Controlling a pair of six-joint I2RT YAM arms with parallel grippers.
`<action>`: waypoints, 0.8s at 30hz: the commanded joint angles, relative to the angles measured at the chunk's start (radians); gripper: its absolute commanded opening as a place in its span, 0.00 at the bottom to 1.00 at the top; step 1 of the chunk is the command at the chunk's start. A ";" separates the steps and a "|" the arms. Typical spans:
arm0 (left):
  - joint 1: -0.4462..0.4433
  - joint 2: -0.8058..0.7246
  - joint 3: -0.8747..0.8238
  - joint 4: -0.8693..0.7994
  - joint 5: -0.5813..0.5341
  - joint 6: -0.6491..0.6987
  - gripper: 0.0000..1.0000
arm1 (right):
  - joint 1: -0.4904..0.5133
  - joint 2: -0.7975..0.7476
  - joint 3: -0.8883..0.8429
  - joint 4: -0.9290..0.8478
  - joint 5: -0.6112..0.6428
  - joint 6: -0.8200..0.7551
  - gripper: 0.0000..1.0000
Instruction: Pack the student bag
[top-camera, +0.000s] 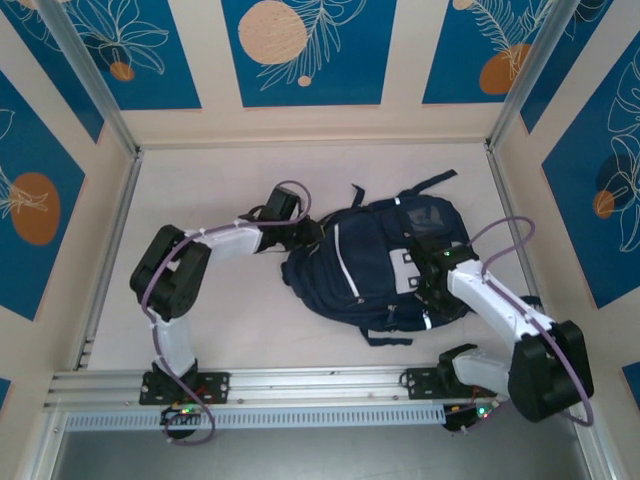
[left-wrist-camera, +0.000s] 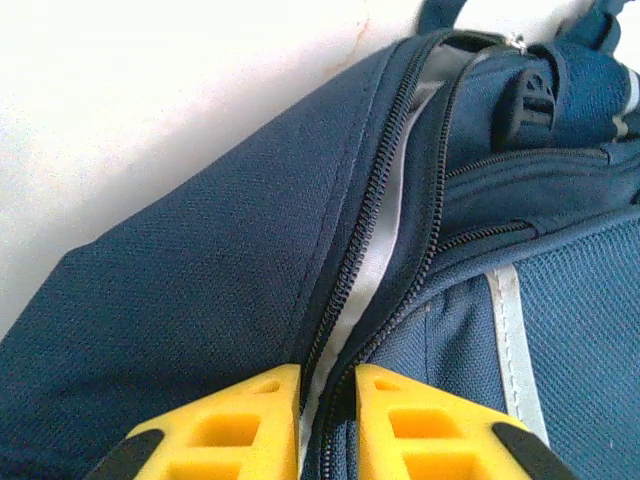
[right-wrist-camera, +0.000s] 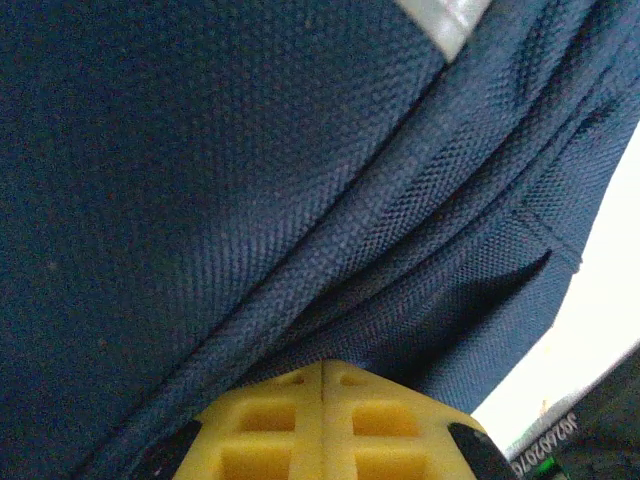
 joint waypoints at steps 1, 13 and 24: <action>-0.060 -0.036 -0.088 0.009 0.102 -0.048 0.18 | -0.037 0.074 0.042 0.318 -0.047 -0.189 0.08; -0.248 -0.183 -0.158 0.012 0.200 0.111 0.20 | 0.067 0.560 0.479 0.413 -0.433 -0.492 0.20; -0.357 -0.177 -0.038 -0.039 0.263 0.248 0.35 | 0.169 0.457 0.543 0.535 -0.561 -0.609 0.34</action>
